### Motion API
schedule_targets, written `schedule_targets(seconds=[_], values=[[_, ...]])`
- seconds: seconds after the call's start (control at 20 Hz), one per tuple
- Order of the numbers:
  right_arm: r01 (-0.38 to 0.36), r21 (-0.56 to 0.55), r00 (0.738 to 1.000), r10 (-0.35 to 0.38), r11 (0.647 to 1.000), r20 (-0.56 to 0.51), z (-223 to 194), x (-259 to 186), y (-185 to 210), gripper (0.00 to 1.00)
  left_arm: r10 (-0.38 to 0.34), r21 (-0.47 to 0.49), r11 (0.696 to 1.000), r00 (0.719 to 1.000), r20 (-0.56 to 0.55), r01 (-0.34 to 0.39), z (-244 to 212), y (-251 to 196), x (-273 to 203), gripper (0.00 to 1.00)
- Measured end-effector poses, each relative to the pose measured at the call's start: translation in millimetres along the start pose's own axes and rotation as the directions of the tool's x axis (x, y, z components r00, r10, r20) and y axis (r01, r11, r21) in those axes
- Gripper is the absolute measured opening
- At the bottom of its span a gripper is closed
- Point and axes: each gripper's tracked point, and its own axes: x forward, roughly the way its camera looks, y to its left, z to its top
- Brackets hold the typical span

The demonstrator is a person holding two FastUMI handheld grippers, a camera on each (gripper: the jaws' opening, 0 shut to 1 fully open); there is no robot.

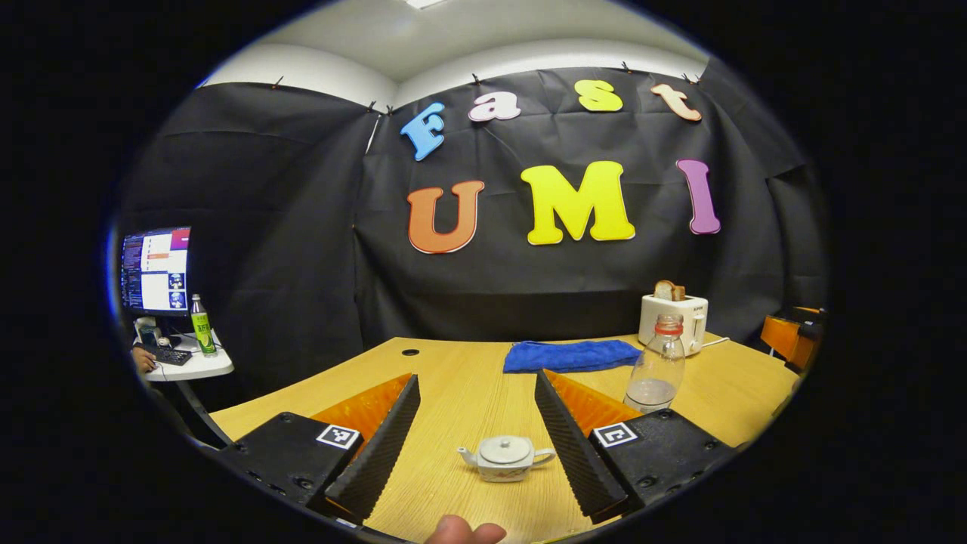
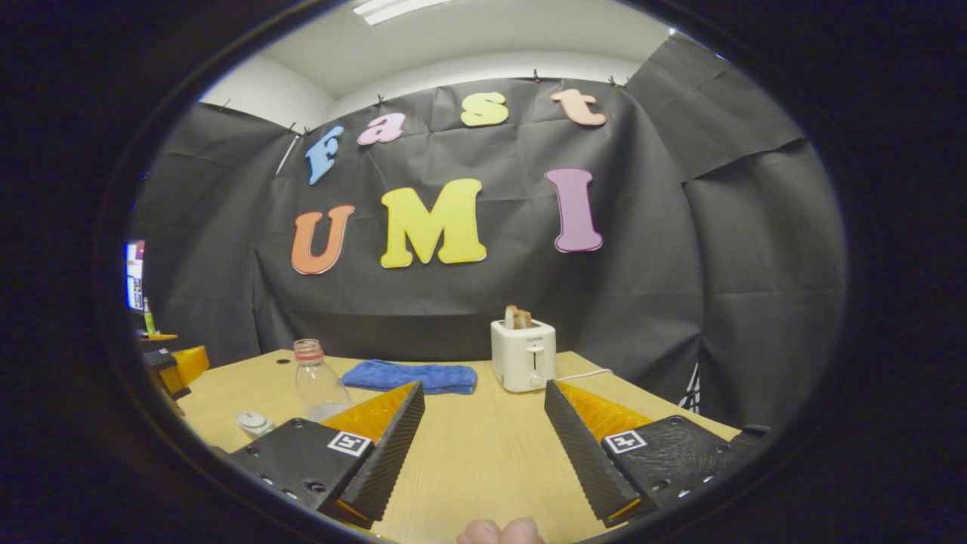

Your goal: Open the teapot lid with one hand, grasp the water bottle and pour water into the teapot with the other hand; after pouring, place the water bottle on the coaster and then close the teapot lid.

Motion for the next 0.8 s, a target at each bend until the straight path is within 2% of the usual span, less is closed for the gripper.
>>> schedule_targets(seconds=[0.25, 0.4, 0.5, 0.55, 0.65, 0.7, 0.75, 0.8], values=[[-0.004, -0.046, 1.0, 0.005, 0.999, 0.012, -1, 0, 0, 0.96, -0.078, 0.008, 0.997, 0.992, -0.101, 0.079, -34, -16, 9, 0.96], [-0.001, -0.053, 1.0, 0.001, 0.999, 0.002, -6, 3, -1, 0.92, -0.112, 0.006, 0.993, 0.977, -0.179, 0.115, -57, -23, 16, 0.96], [-0.002, -0.059, 1.0, 0.001, 0.998, -0.011, -13, 6, -2, 0.96, -0.126, 0.012, 0.991, 0.968, -0.218, 0.132, -67, -27, 19, 0.94], [-0.003, -0.061, 1.0, 0.002, 0.998, -0.018, -16, 7, -2, 0.92, -0.134, 0.016, 0.99, 0.964, -0.231, 0.141, -71, -28, 21, 0.93], [-0.003, -0.06, 1.0, 0.001, 0.998, -0.031, -21, 11, -3, 0.93, -0.149, 0.016, 0.987, 0.955, -0.255, 0.159, -77, -31, 25, 0.86], [-0.002, -0.058, 0.999, 0.0, 0.998, -0.037, -24, 13, -4, 0.96, -0.151, 0.015, 0.987, 0.952, -0.268, 0.161, -81, -31, 27, 0.8], [-0.001, -0.056, 0.999, -0.001, 0.998, -0.042, -26, 15, -5, 0.96, -0.15, 0.012, 0.987, 0.947, -0.283, 0.16, -85, -30, 29, 0.76], [0.0, -0.055, 0.999, -0.003, 0.998, -0.044, -27, 16, -6, 0.96, -0.146, 0.009, 0.988, 0.943, -0.298, 0.156, -89, -30, 31, 0.69]])
